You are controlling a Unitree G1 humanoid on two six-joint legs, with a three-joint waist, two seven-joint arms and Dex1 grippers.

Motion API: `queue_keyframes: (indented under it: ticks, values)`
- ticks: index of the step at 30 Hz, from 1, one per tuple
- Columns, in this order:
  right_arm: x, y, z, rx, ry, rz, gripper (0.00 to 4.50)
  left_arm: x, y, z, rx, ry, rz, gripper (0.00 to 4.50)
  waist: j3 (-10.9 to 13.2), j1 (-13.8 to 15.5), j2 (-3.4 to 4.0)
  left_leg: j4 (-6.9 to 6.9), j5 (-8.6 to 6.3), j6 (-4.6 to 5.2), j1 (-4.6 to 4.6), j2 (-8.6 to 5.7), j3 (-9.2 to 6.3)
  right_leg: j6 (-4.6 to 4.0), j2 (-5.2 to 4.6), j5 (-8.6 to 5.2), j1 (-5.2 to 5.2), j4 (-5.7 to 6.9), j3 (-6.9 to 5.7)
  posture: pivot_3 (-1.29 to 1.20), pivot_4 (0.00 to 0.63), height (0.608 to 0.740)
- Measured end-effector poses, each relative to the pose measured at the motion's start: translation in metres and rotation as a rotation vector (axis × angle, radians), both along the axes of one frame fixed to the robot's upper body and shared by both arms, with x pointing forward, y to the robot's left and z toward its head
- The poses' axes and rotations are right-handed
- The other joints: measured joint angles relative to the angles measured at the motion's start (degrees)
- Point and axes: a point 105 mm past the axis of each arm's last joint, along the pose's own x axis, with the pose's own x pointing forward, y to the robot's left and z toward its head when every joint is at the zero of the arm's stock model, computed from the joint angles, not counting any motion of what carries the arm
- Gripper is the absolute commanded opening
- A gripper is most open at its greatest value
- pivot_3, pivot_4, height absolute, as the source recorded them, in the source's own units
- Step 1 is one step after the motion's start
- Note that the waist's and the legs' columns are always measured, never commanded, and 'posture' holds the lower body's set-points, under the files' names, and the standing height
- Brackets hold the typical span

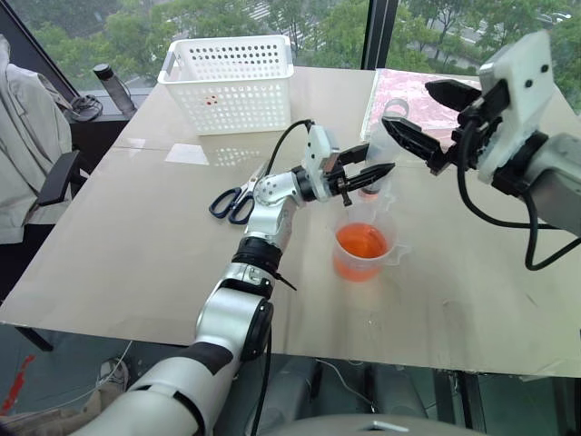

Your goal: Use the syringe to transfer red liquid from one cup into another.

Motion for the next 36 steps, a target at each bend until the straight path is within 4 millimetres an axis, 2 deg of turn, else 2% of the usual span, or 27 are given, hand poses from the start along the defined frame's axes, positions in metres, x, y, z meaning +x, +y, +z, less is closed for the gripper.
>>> queue_keyframes:
  ticks: [2, 5, 6, 8, 21, 27, 36]
  values:
    - [0.004, -0.003, -0.002, -0.001, 0.006, -0.028, 2.49, 0.0, 0.0, 0.0, -0.003, 0.001, 0.004, 1.4, 0.0, 0.0, 0.01, 0.0, 0.0, 0.0, 0.01, 0.0, 0.0, 0.0, 0.0, 0.0, -0.01, 0.02, 0.01, 0.0, 0.15, 0.74]
    - [0.004, 0.004, -0.003, 0.01, 0.014, -0.005, 1.22, 0.0, 0.0, -0.001, -0.008, 0.004, 0.011, 1.4, 0.0, -0.2, 0.01, 0.0, 0.0, 0.0, 0.01, 0.0, 0.01, 0.0, 0.0, 0.0, -0.01, 0.03, 0.03, 0.0, 0.15, 0.74]
    - [0.004, 0.005, -0.004, 0.01, 0.015, -0.001, 0.62, 0.001, 0.0, -0.001, -0.009, 0.005, 0.013, 1.4, 0.0, -0.2, 0.02, 0.0, 0.0, 0.0, 0.02, 0.0, 0.01, 0.0, 0.0, 0.0, 0.0, 0.04, 0.03, 0.0, 0.15, 0.74]
    - [0.004, 0.008, -0.005, 0.006, 0.017, 0.008, 0.02, 0.001, 0.0, -0.001, -0.011, 0.008, 0.019, 1.4, 0.0, -0.2, 0.02, 0.01, 0.0, 0.0, 0.02, 0.0, 0.01, 0.0, 0.0, 0.0, -0.01, 0.04, 0.02, 0.0, 0.15, 0.74]
    - [0.008, 0.023, -0.006, -0.036, 0.01, 0.037, 0.02, 0.001, 0.003, -0.003, -0.018, 0.048, 0.015, 1.4, 0.0, -0.2, 0.03, 0.02, 0.0, 0.0, 0.02, 0.0, 0.01, 0.0, 0.0, 0.0, -0.03, 0.07, 0.02, 0.0, 0.15, 0.74]
    - [0.008, 0.027, -0.018, -0.109, -0.011, 0.044, 0.02, 0.003, 0.001, -0.005, -0.027, 0.115, 0.0, 1.4, 0.0, -0.3, 0.03, 0.02, 0.0, 0.0, 0.02, -0.01, 0.01, 0.0, 0.01, 0.0, -0.04, 0.08, 0.03, 0.0, 0.15, 0.74]
    - [0.012, 0.03, -0.038, -0.047, 0.008, 0.051, 0.02, 0.006, 0.004, -0.008, -0.007, 0.139, 0.016, 1.4, 0.0, -0.3, 0.03, 0.04, 0.01, -0.01, 0.02, -0.01, 0.01, 0.0, 0.0, 0.0, -0.04, 0.1, 0.03, 0.0, 0.15, 0.74]
